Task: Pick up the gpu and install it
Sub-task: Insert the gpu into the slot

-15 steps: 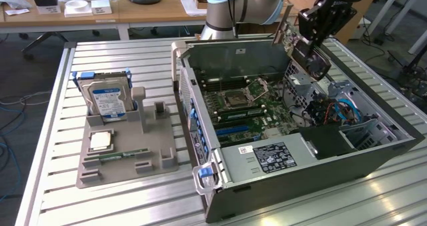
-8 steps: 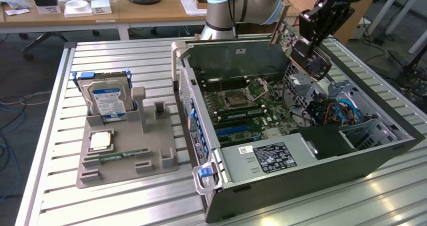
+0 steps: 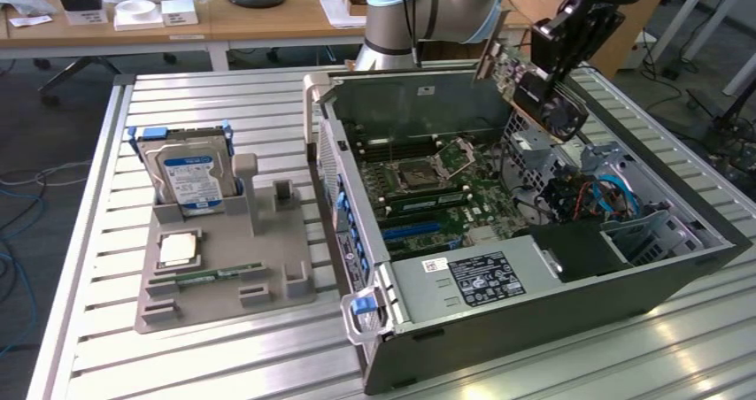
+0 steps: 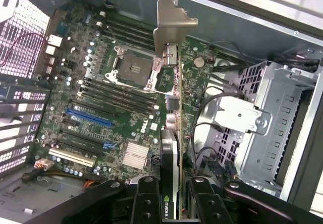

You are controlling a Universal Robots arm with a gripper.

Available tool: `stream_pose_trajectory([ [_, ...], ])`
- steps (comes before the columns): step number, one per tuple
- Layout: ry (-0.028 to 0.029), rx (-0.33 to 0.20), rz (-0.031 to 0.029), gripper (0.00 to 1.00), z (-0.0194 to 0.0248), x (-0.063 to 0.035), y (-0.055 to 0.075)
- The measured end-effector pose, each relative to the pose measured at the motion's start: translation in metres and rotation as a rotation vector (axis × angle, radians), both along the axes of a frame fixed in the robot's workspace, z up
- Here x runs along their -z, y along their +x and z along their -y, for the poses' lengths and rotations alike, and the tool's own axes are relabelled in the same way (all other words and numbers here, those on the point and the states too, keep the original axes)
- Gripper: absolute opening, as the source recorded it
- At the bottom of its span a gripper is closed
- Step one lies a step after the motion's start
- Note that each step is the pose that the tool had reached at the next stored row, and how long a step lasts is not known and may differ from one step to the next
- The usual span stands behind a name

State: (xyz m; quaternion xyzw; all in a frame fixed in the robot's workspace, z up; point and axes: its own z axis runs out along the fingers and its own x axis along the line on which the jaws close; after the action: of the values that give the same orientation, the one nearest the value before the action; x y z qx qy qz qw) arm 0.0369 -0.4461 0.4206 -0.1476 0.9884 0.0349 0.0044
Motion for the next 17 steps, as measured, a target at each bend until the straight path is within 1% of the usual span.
stream_pose_trajectory([
  [9,0.0,-0.086,0.0,0.27,0.0,0.0001,0.0],
  [17,0.0001,-0.196,0.0,0.27,0.0,0.0002,0.0],
])
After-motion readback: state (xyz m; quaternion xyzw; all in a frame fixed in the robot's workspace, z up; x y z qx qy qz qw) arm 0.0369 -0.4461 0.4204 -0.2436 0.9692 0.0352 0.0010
